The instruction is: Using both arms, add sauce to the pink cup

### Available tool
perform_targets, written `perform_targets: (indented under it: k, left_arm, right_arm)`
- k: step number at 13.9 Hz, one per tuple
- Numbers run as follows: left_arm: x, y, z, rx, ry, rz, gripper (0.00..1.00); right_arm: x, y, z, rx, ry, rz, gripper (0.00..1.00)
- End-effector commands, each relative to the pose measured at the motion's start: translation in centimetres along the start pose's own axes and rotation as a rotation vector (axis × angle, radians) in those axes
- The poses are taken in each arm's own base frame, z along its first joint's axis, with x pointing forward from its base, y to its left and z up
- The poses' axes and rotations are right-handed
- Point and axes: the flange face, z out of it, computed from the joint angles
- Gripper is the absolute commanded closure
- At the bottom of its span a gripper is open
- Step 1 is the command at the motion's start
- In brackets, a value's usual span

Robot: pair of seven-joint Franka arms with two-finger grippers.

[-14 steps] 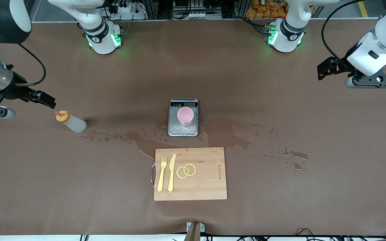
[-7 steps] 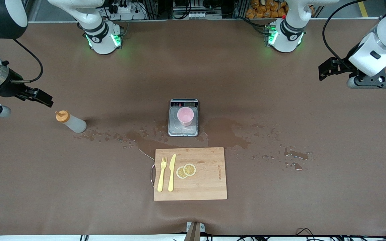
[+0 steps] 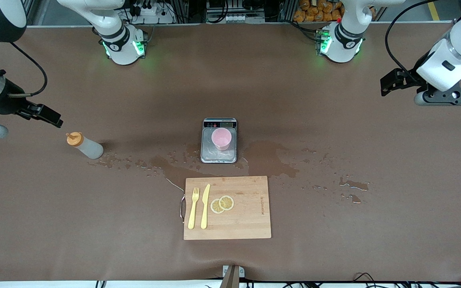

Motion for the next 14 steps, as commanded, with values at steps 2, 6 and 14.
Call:
perform_targets:
  k: [2, 6, 14]
  left_arm:
    - [-0.2, -0.3, -0.2, 0.031, -0.003, 0.003, 0.00]
    - [-0.2, -0.3, -0.3, 0.030, -0.001, 0.003, 0.00]
    - [-0.2, -0.2, -0.4, 0.029, 0.000, 0.000, 0.00]
  right_arm:
    - [-0.1, 1.9, -0.6, 0.028, -0.010, -0.024, 0.00]
    - [-1.1, 1.3, -0.9, 0.033, -0.006, -0.024, 0.00]
    - [-2.7, -0.6, -0.8, 0.028, -0.002, -0.011, 0.00]
